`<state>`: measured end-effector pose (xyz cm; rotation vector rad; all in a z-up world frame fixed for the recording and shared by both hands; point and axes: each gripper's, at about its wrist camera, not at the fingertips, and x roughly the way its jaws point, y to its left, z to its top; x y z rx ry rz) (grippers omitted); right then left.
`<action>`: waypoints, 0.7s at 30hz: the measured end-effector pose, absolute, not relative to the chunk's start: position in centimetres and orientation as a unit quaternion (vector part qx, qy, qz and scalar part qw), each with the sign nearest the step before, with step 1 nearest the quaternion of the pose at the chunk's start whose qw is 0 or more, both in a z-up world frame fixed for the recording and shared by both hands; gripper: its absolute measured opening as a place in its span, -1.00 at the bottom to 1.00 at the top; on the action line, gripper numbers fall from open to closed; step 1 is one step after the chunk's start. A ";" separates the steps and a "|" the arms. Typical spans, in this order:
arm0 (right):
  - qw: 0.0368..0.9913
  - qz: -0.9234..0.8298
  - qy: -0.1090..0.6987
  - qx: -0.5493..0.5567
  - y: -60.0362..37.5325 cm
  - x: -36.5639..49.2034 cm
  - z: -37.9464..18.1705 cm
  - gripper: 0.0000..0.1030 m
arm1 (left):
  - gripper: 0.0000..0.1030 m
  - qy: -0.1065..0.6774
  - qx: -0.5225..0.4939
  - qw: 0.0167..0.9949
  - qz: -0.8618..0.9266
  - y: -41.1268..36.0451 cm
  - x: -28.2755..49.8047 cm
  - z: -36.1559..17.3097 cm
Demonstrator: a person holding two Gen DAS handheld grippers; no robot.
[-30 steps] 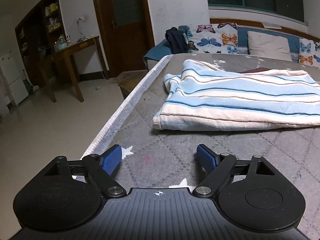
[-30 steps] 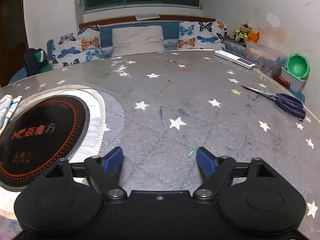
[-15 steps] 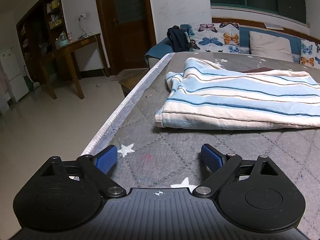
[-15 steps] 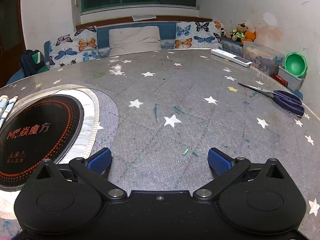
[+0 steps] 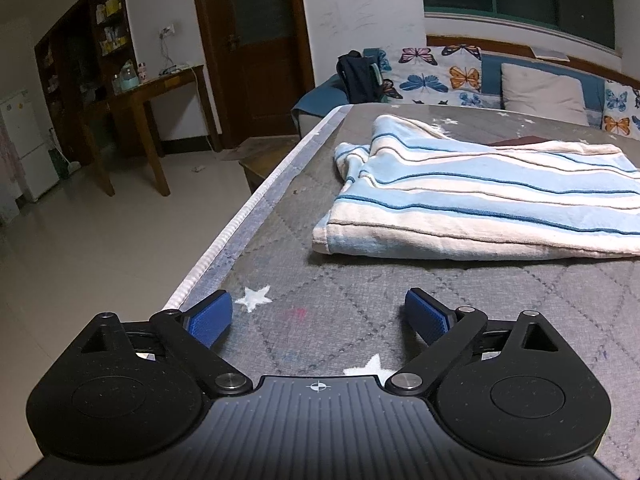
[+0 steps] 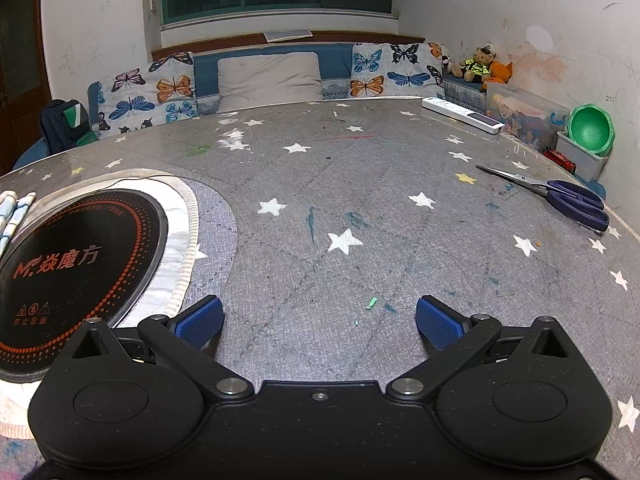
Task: Fold clothes
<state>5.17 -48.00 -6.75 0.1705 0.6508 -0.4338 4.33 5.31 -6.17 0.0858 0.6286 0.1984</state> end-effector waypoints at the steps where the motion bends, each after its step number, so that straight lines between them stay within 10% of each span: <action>1: 0.921 -0.211 0.317 0.083 -48.0 5.2 -6.8 1.00 | 0.84 0.309 0.041 0.945 0.097 5.1 4.4 -6.1; 21: 0.921 -0.211 0.317 0.083 -48.0 5.1 -6.2 1.00 | 0.87 0.314 0.021 0.945 0.093 5.8 4.2 -6.2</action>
